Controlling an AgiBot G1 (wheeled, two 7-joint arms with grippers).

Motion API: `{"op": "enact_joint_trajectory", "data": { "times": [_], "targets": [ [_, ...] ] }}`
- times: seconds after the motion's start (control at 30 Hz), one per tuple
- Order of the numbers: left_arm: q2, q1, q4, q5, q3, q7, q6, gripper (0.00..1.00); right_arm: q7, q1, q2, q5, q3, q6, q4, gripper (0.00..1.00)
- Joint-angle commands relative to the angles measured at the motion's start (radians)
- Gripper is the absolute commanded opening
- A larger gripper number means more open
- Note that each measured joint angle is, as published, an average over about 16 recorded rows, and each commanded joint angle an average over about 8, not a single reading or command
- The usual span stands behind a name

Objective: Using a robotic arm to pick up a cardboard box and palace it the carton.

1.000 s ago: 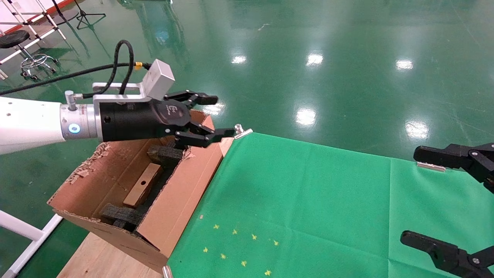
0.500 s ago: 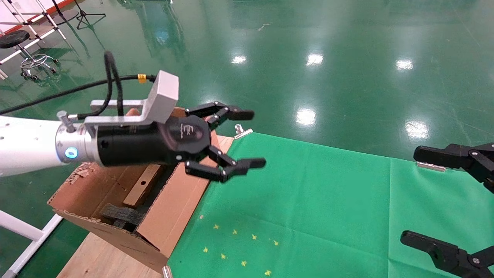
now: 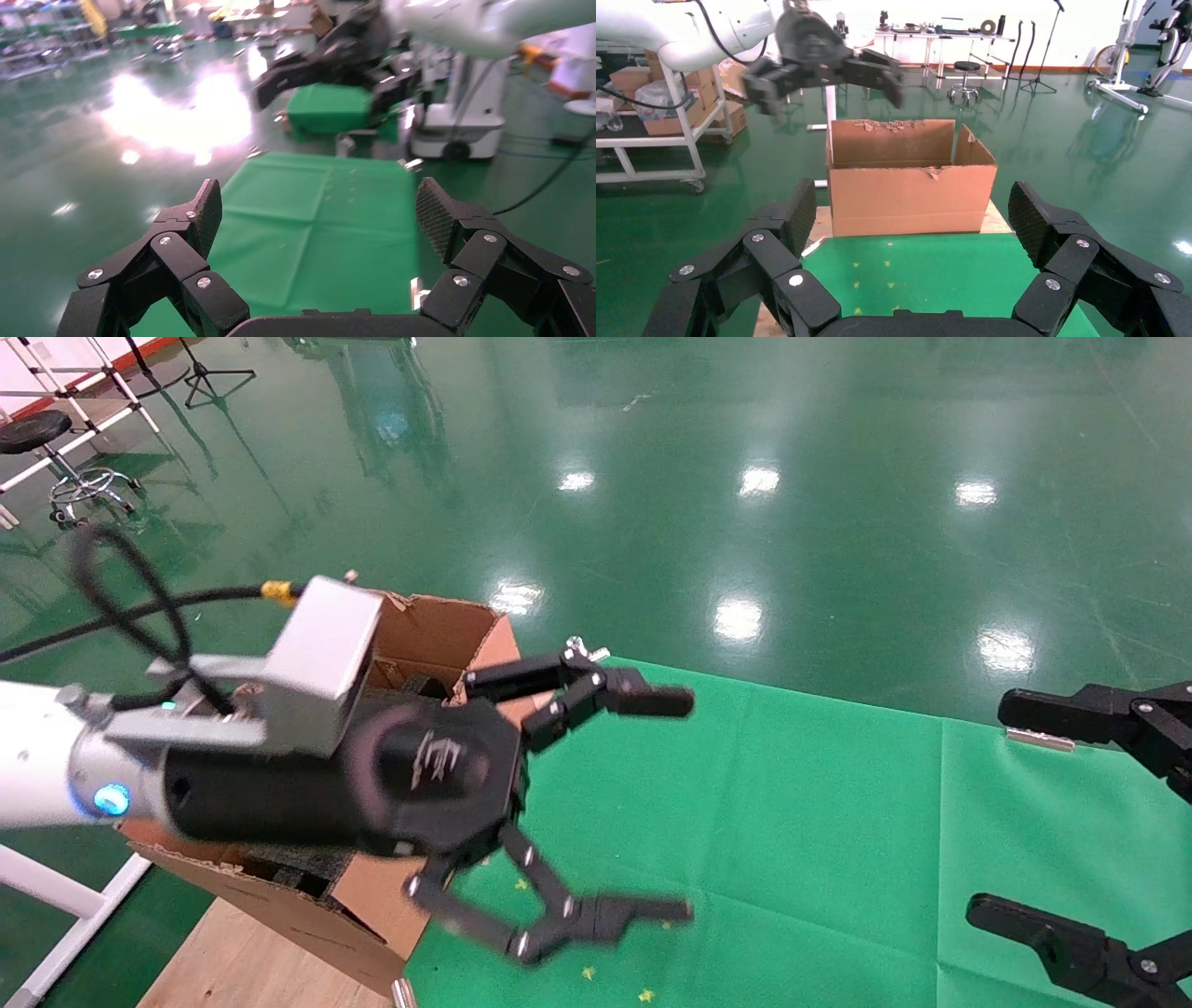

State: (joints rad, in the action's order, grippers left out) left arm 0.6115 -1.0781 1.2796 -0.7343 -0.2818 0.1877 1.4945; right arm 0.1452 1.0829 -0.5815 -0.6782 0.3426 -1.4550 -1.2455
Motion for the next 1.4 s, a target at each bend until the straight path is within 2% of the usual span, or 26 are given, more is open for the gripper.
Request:
{"op": "enact_joint_trajectory", "data": {
  "times": [0.03, 1.4],
  "targets": [
    [-0.001, 0.019, 0.024, 0.022, 0.011, -0.001, 0.009, 1.00, 0.000, 0.000, 0.000, 0.000, 0.000, 0.000, 0.000, 1.00],
    [0.000, 0.003, 0.003, 0.003, 0.002, 0.000, 0.000, 1.00, 0.000, 0.000, 0.000, 0.000, 0.000, 0.000, 0.000, 1.00]
  ]
}}
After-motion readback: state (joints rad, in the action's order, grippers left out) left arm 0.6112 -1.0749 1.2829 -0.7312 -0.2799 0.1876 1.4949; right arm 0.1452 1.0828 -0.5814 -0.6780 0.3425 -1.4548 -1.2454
